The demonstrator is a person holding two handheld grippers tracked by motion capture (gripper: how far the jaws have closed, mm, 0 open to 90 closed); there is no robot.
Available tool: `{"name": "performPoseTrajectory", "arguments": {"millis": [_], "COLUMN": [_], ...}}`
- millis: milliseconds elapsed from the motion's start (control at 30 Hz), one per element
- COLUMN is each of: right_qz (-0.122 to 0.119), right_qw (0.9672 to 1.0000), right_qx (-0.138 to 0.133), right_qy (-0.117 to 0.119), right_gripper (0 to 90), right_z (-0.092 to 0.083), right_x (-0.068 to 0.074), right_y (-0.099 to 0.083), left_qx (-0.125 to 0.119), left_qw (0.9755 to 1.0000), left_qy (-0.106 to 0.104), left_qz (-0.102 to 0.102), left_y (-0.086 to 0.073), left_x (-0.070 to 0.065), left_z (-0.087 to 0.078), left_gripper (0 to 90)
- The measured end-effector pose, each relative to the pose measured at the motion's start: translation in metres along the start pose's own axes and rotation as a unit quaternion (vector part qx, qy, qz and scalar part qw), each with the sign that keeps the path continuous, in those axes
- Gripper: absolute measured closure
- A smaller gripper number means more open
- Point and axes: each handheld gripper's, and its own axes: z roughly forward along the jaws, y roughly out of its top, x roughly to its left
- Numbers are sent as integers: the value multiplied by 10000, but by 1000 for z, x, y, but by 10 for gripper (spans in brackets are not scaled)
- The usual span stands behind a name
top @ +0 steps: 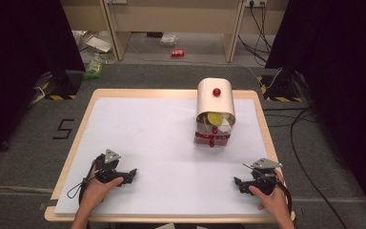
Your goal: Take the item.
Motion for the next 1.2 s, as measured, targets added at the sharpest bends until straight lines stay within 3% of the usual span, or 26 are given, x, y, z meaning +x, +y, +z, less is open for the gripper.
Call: {"name": "performPoseTrajectory", "arguments": {"millis": [267, 333, 400, 433, 467, 500, 767, 1067, 1200], "right_qz": [-2, 20, -24, -24, -14, -35, -294, -397, -514], "right_qw": [10000, 10000, 9994, 9994, 9993, 9987, 9948, 9927, 9908], "right_qx": [-29, -53, -313, -313, -360, -502, -963, -1104, -1227], "right_qy": [14, 20, 117, 117, 131, 77, 177, 277, 247], "right_gripper": [11, 53, 211, 211, 150, 185, 158, 177, 188], "right_z": [-1, -1, -5, -5, -5, -8, -27, -34, -39], "right_x": [0, 0, -2, -2, -2, 0, 18, 29, 31], "right_y": [0, 0, 2, 2, 2, 5, 22, 35, 51], "left_qx": [0, 1, 1, 1, 1, 1, 0, 10, 9], "left_qw": [10000, 10000, 10000, 10000, 10000, 10000, 10000, 10000, 10000], "left_qy": [-1, -2, -2, -3, -2, -2, -3, -6, -7], "left_qz": [-1, -1, -1, 0, 0, 0, -2, 6, 3], "left_y": [0, 0, 0, 0, 0, 0, 0, 0, 0], "left_x": [0, 0, 0, 0, 0, 0, 0, 0, 0], "left_z": [0, 0, 0, 0, 0, 0, 0, 0, 0], "left_gripper": [0, 0, 0, 0, 0, 0, 0, 0, 0]}}
